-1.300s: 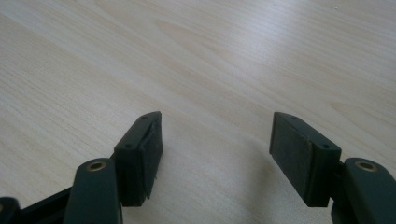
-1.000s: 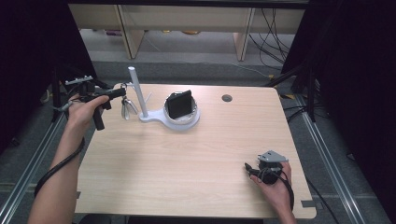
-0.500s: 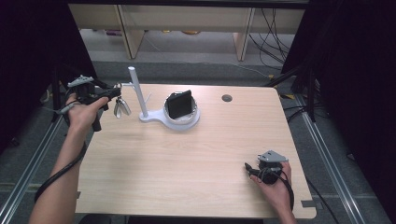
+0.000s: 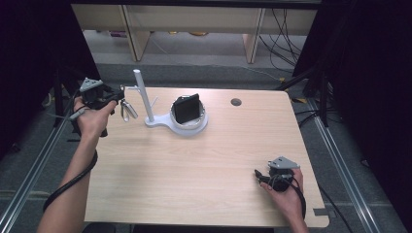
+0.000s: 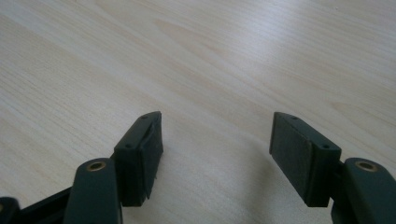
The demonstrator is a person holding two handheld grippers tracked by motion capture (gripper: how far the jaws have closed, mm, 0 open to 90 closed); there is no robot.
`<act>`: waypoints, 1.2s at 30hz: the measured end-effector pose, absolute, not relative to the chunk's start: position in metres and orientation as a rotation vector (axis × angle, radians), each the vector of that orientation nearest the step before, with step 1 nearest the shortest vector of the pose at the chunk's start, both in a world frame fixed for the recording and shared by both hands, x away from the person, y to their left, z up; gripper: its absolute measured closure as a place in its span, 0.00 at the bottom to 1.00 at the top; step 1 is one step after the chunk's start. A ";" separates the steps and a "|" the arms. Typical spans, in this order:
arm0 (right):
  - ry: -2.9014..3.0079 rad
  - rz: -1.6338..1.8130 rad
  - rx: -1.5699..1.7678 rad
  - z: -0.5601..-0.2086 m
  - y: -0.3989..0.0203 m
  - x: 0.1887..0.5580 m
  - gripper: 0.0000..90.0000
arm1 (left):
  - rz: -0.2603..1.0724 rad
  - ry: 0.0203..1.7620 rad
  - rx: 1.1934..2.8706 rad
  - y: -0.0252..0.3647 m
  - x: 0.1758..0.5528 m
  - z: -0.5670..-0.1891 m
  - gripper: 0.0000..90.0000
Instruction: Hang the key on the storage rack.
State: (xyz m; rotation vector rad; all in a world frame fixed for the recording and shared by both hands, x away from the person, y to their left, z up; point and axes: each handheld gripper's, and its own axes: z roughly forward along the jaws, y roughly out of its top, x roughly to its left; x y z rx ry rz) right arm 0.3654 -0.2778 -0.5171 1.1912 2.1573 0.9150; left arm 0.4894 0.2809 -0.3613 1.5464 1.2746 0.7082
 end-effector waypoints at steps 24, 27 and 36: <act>2.161 0.915 1.202 -0.517 -0.278 0.366 0.40 | 1.034 1.318 1.653 0.236 0.492 -0.369 0.96; 2.163 0.922 1.222 -0.516 -0.278 0.365 0.40 | 1.069 1.322 1.659 0.231 0.492 -0.372 0.96; 2.164 0.923 1.222 -0.516 -0.278 0.365 0.40 | 1.126 1.318 1.681 0.226 0.494 -0.372 0.96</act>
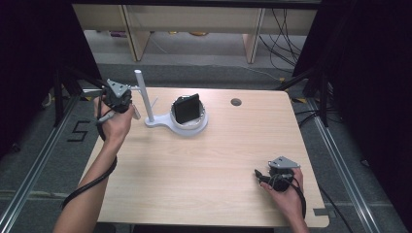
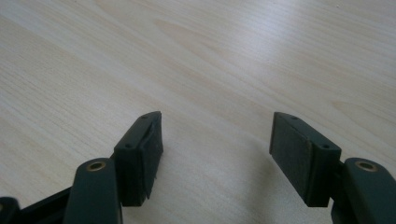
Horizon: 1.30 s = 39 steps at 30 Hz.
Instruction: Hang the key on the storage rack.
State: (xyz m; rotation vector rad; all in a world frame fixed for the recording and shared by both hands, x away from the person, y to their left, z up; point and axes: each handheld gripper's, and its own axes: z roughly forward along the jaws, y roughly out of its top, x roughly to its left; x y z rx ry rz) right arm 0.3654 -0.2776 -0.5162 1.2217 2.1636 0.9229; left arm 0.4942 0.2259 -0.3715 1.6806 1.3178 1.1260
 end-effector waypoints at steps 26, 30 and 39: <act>2.161 0.920 1.195 -0.517 -0.278 0.366 0.40 | 1.072 1.249 1.665 0.224 0.487 -0.373 0.79; 2.161 0.921 1.199 -0.517 -0.278 0.366 0.39 | 1.015 1.252 1.667 0.228 0.479 -0.376 0.75; 2.161 0.919 1.198 -0.517 -0.278 0.366 0.39 | 0.935 1.197 1.666 0.241 0.449 -0.398 0.63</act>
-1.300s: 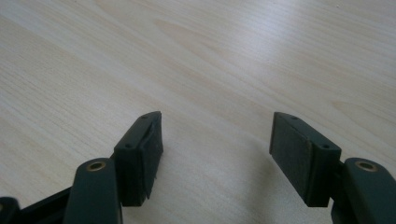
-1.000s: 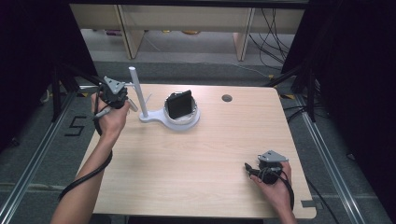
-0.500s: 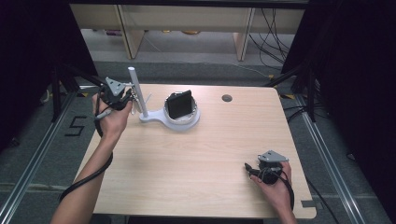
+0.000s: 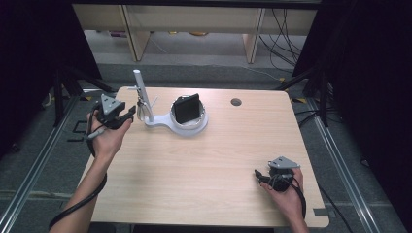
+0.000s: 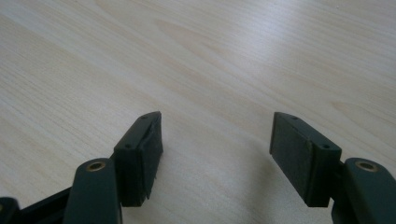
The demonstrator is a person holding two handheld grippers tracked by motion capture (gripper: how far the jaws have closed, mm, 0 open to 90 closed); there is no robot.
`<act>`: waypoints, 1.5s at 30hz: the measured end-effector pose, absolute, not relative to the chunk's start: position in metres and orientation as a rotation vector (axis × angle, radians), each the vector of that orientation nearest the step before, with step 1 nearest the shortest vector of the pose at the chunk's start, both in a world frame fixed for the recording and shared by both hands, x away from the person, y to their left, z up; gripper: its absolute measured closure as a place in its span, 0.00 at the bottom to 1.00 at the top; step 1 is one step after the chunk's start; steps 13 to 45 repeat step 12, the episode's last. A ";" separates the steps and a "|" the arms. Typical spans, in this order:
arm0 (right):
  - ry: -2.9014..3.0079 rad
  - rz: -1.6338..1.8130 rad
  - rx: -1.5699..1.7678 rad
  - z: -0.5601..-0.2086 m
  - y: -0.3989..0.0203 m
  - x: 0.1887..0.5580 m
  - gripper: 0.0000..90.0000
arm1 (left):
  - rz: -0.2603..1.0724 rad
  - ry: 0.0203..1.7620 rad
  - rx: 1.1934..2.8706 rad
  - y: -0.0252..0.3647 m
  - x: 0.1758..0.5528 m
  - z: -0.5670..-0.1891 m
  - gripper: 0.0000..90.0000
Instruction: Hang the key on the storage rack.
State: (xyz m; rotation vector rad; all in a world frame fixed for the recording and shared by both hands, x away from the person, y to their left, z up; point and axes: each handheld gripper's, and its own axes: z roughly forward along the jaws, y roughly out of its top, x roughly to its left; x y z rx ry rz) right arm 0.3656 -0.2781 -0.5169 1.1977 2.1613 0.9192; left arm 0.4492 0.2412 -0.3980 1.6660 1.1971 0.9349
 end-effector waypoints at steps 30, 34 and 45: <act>2.156 0.931 1.199 -0.517 -0.279 0.366 0.39 | 0.763 1.091 1.609 0.240 0.392 -0.484 0.35; 2.156 0.931 1.199 -0.517 -0.279 0.366 0.39 | 0.763 1.091 1.609 0.240 0.392 -0.484 0.35; 2.156 0.931 1.199 -0.517 -0.279 0.366 0.39 | 0.763 1.091 1.609 0.240 0.392 -0.484 0.35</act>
